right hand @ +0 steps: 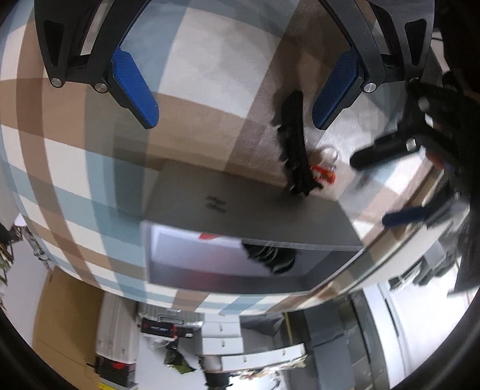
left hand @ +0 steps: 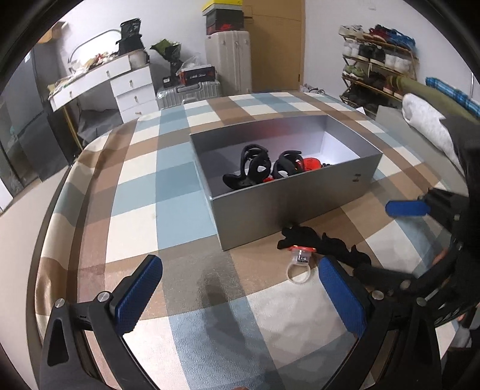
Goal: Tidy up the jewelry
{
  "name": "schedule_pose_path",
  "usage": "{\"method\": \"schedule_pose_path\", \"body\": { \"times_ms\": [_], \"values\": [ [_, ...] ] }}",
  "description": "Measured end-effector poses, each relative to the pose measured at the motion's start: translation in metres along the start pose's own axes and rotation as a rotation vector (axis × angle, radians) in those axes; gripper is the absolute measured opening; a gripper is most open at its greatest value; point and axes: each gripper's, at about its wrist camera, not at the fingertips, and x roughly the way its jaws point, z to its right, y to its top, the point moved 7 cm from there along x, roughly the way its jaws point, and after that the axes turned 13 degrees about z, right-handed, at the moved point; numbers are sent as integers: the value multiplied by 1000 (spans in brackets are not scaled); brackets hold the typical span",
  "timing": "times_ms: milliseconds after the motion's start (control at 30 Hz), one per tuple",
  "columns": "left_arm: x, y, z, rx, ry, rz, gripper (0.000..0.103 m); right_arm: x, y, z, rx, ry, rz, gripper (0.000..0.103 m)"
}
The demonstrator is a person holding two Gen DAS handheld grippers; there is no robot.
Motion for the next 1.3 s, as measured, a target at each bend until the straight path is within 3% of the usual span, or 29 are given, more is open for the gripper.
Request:
{"method": "schedule_pose_path", "body": {
  "times_ms": [233, 433, 633, 700, 767, 900, 967, 1300],
  "values": [
    [3, -2, 4, -12, -26, -11, 101, 3, -1, 23, -6, -144, -11, 103],
    [5, -9, 25, 18, -101, -35, 101, 0, -1, 63, 111, -217, -30, 103],
    [13, -13, 39, 54, -123, -53, 85, -3, 3, 60, 104, -192, -14, 103],
    [14, -13, 39, 57, -125, -62, 68, -3, 3, 56, 92, -186, -15, 103],
    [15, -14, 38, 52, -124, -69, 60, -3, 4, 53, 92, -174, -12, 103],
    [12, -13, 39, 37, -160, -53, 23, -4, 5, 52, 87, -164, -5, 103],
    [10, -13, 41, 44, -167, -48, 14, -5, 5, 51, 87, -161, -2, 103],
    [0, -2, 24, 13, -137, 2, 14, -7, 8, 47, 96, -128, 4, 103]
  ]
}}
